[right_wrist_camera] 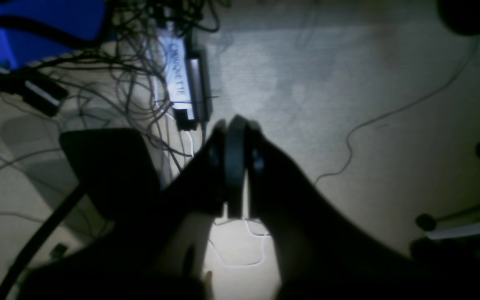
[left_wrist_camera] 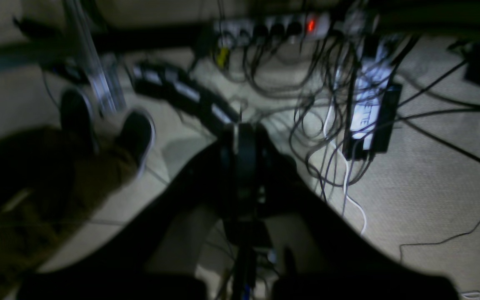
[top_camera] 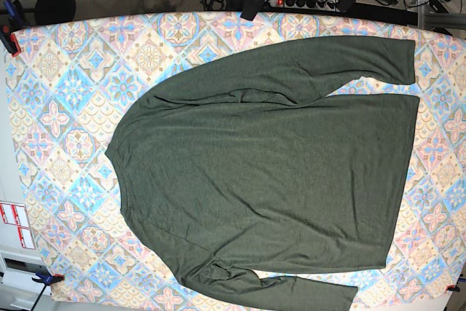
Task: Fold the T-shirt properly
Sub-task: 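Move both grippers from rest toward the shirt's shoulder corners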
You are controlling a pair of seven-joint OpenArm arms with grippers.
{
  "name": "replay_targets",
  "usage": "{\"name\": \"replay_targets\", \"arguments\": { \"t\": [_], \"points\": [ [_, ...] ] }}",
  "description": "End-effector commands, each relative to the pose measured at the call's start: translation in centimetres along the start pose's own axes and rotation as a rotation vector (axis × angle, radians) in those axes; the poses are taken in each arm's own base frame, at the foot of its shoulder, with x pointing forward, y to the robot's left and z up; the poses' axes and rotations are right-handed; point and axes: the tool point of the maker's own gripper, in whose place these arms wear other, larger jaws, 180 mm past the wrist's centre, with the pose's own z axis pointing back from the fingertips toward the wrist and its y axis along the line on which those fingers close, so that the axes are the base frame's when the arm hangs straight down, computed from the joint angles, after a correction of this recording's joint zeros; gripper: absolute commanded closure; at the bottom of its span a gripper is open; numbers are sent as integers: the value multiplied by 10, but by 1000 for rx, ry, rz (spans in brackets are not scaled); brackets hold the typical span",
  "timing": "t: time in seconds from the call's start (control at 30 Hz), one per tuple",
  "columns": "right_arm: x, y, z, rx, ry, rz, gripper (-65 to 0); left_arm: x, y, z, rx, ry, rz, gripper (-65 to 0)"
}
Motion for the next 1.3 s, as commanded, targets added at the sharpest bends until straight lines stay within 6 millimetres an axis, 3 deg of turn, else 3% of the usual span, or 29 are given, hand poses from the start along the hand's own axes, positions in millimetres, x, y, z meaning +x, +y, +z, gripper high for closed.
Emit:
{"name": "replay_targets", "arguments": {
  "t": [0.0,0.17,0.37,0.47,0.7,0.83,1.07,1.27],
  "points": [
    [1,-20,6,-44,-23,-7,0,-4,7,11,7,-13,-18,0],
    [17,-59,36,-138,-112,-37,0,14,14,43,-5,-100,-73,0],
    [41,-83,76,-194,-217,-10,0,45,19,80,-42,-206,-22,0],
    [56,-85,95,-199,-271,12,0,61,20,98,-73,-252,35,-1],
    [107,-79,134,-196,-389,51,0,107,24,129,-146,-360,124,-2],
    [132,-68,144,-176,-386,59,0,126,48,134,-121,-405,197,-13],
    [153,-27,148,-79,-380,84,0,165,74,137,-98,-506,337,-189],
    [177,8,137,3,-377,95,0,185,98,130,-100,-500,496,-241]
  ]
}}
